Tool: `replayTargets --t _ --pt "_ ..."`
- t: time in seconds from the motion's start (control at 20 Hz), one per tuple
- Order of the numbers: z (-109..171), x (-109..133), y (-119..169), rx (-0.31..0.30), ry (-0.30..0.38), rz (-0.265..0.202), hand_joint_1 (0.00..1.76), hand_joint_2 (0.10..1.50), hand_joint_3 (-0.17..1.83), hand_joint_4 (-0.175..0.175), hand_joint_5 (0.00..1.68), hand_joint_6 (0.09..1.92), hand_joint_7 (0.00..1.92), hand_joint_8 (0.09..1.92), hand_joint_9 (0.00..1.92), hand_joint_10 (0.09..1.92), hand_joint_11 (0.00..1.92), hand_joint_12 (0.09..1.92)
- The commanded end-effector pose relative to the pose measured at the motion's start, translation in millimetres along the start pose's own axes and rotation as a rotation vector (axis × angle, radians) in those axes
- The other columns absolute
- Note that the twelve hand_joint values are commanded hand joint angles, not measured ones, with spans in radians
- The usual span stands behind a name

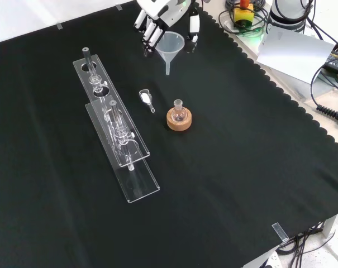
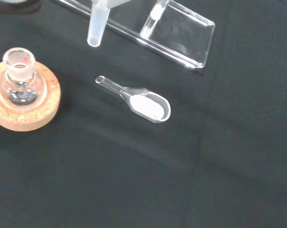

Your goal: Place the funnel on the round-bottom flask.

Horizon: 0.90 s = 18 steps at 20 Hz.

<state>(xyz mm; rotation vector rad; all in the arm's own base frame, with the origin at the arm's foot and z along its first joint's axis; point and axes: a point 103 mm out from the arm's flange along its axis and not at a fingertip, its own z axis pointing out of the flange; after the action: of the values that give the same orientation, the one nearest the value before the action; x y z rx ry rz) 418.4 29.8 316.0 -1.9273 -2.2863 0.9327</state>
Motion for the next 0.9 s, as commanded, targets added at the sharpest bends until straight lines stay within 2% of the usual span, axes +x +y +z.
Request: replayTargets --t 0.05,0.45,0.9 --pt "-0.7 12.9 8.1 0.0 -0.002 -0.023 0.83 0.73 0.58 0.003 0.64 0.58 0.63 0.69 1.1 0.56 0.51 1.27" --pt "9.6 27.4 17.6 0.03 -0.017 -0.046 0.83 0.73 0.58 0.0 0.63 0.58 0.63 0.69 1.09 0.56 0.52 1.27" --pt "20.3 42.0 26.7 0.031 -0.039 -0.052 0.84 0.73 0.59 -0.001 0.63 0.58 0.64 0.7 1.08 0.56 0.53 1.26"
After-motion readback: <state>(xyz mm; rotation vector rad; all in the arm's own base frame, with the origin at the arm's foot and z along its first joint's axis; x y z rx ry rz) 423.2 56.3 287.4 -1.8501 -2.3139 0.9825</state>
